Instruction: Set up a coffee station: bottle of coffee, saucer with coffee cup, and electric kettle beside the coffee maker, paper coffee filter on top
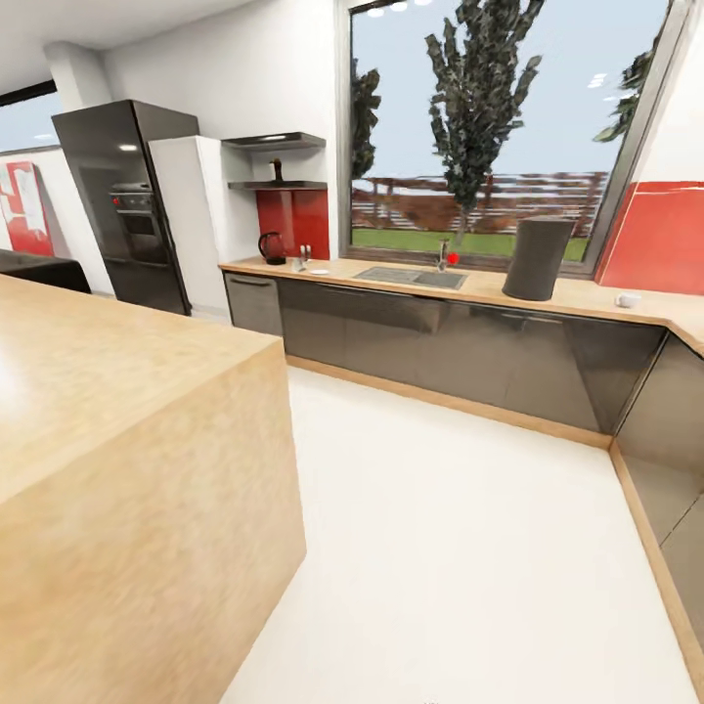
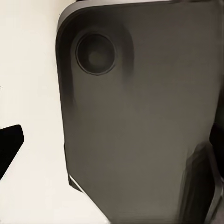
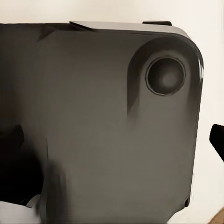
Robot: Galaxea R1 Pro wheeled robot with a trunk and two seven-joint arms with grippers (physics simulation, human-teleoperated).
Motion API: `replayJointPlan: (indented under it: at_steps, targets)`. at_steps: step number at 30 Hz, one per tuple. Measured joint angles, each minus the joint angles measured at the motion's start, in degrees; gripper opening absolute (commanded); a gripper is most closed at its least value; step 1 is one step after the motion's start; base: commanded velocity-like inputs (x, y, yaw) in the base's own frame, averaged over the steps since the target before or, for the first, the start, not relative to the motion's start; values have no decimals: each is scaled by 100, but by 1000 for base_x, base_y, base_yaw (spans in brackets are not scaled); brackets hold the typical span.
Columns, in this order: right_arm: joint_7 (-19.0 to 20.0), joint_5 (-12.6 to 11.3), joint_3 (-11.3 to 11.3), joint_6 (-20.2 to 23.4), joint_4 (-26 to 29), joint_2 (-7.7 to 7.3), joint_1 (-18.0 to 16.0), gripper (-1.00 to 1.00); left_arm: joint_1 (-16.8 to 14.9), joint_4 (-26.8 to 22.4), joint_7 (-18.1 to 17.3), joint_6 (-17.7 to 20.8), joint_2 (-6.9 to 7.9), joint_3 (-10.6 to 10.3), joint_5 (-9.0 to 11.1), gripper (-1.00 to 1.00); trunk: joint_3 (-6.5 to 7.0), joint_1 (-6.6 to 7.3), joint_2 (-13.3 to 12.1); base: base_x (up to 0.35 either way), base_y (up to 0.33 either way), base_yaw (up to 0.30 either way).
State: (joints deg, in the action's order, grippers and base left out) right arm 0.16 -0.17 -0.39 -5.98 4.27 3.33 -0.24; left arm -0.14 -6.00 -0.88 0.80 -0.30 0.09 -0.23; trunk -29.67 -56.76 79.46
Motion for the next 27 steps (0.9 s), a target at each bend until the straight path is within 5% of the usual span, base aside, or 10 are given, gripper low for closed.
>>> replayJointPlan:
  at_steps: [11,27]
  targets:
    - [-8,-262,-2,2,47,-8,0,100,0,0,40,9,-15,0,-9,100,156,242,-441,0,0,-253]
    - [-8,-293,-5,2,55,-9,1,100,-4,-9,56,0,-12,-2,-32,100,406,593,-1083,0,0,-269]
